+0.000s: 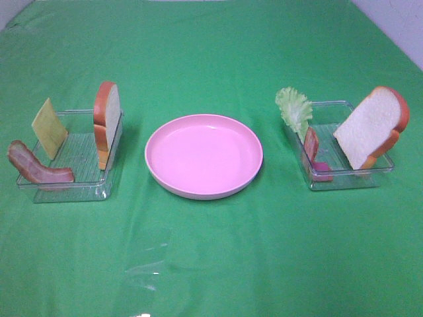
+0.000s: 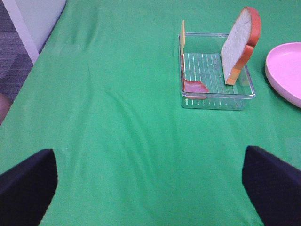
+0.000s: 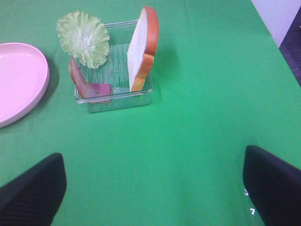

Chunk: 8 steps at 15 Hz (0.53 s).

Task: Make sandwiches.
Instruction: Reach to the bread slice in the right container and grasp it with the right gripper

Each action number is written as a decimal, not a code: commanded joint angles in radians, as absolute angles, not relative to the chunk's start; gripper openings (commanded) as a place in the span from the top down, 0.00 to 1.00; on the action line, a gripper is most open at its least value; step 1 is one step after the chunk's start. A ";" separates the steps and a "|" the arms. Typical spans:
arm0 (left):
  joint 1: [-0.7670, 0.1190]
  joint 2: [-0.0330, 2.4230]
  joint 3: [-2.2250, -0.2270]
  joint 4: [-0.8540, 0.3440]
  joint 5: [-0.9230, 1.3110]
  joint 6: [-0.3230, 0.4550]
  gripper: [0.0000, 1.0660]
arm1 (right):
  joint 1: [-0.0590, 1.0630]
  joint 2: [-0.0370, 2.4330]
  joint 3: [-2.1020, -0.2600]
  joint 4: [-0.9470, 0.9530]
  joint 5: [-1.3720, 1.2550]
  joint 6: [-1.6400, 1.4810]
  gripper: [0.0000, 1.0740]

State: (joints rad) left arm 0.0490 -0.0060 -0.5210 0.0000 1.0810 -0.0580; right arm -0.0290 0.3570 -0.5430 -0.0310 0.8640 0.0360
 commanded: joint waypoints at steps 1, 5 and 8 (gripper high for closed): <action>0.054 -0.009 -0.519 0.000 1.078 -0.055 0.06 | -0.032 0.570 -0.620 -0.038 0.761 0.034 0.09; 0.054 -0.009 -0.519 0.000 1.078 -0.055 0.06 | -0.032 1.014 -0.863 -0.038 0.788 0.034 0.09; 0.054 -0.009 -0.519 0.000 1.078 -0.055 0.06 | -0.033 1.412 -1.158 -0.038 0.883 0.034 0.09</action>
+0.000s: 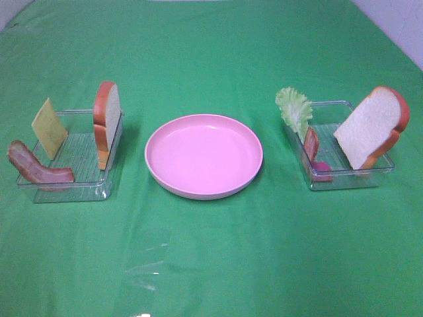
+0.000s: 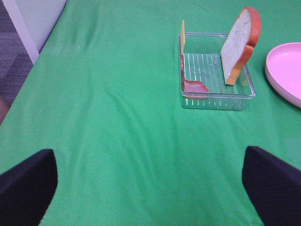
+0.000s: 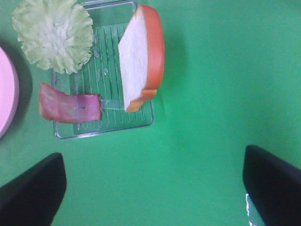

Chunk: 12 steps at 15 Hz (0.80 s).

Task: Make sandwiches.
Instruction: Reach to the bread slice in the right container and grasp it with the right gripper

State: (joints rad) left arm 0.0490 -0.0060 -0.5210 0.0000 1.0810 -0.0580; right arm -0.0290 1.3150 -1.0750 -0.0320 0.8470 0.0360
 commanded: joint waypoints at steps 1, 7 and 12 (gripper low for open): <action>0.054 -0.009 -0.519 0.000 1.078 -0.055 0.06 | -0.033 1.460 -1.195 -0.038 0.895 0.034 0.09; 0.054 -0.009 -0.519 0.000 1.078 -0.055 0.06 | -0.033 1.832 -1.540 -0.042 1.049 -0.020 0.10; 0.054 -0.009 -0.519 0.000 1.078 -0.055 0.06 | -0.033 1.950 -1.620 -0.034 1.057 -0.018 0.10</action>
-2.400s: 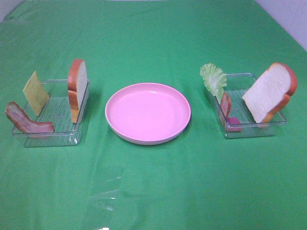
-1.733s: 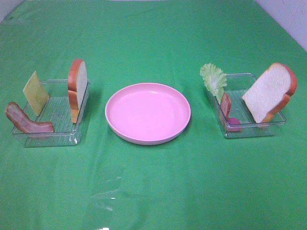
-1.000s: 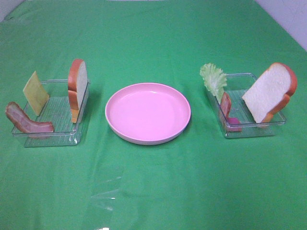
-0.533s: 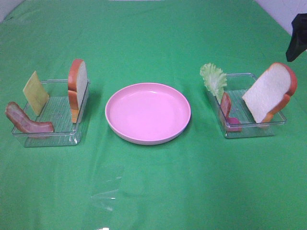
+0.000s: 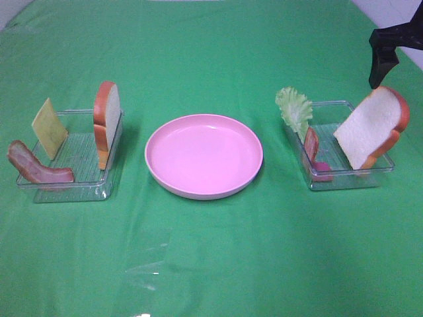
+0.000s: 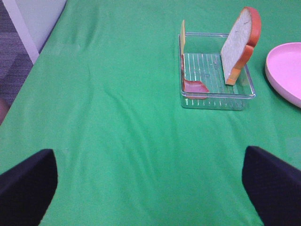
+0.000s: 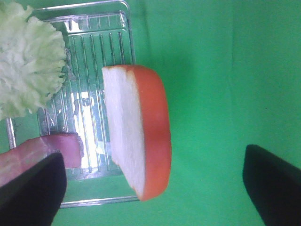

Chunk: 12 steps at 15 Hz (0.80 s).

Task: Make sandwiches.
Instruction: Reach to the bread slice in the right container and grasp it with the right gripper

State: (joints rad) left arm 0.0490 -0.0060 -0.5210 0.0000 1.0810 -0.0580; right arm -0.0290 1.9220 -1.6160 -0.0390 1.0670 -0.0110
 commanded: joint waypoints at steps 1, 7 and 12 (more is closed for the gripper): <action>0.054 -0.009 -0.519 0.000 1.078 -0.055 0.06 | -0.033 1.974 -1.620 -0.026 1.051 -0.018 0.10; 0.054 -0.009 -0.519 0.000 1.078 -0.055 0.06 | -0.033 2.085 -1.620 0.026 1.030 -0.037 0.15; 0.054 -0.009 -0.519 0.000 1.078 -0.055 0.06 | -0.033 2.088 -1.620 0.036 1.041 -0.010 0.58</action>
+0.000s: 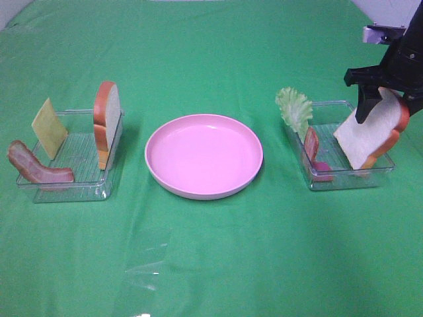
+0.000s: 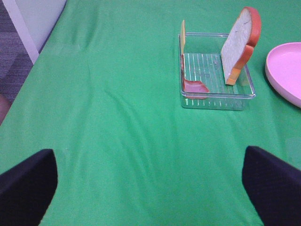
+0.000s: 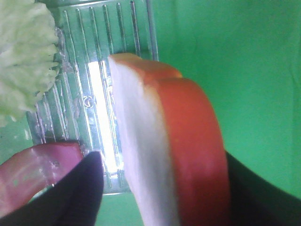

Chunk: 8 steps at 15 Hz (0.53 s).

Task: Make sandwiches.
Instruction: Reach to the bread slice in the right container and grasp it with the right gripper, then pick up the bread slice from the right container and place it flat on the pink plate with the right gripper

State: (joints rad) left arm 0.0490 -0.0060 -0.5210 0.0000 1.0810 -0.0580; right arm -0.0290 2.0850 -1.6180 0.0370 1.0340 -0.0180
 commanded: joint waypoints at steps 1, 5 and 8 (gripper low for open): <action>0.054 -0.009 -0.519 0.000 1.078 -0.055 0.06 | -0.033 2.087 -1.620 0.037 1.049 0.000 0.71; 0.054 -0.009 -0.519 0.000 1.078 -0.055 0.06 | -0.032 2.074 -1.620 0.064 1.059 0.000 0.99; 0.054 -0.009 -0.519 0.000 1.078 -0.055 0.06 | -0.032 2.027 -1.620 0.094 1.067 -0.014 0.99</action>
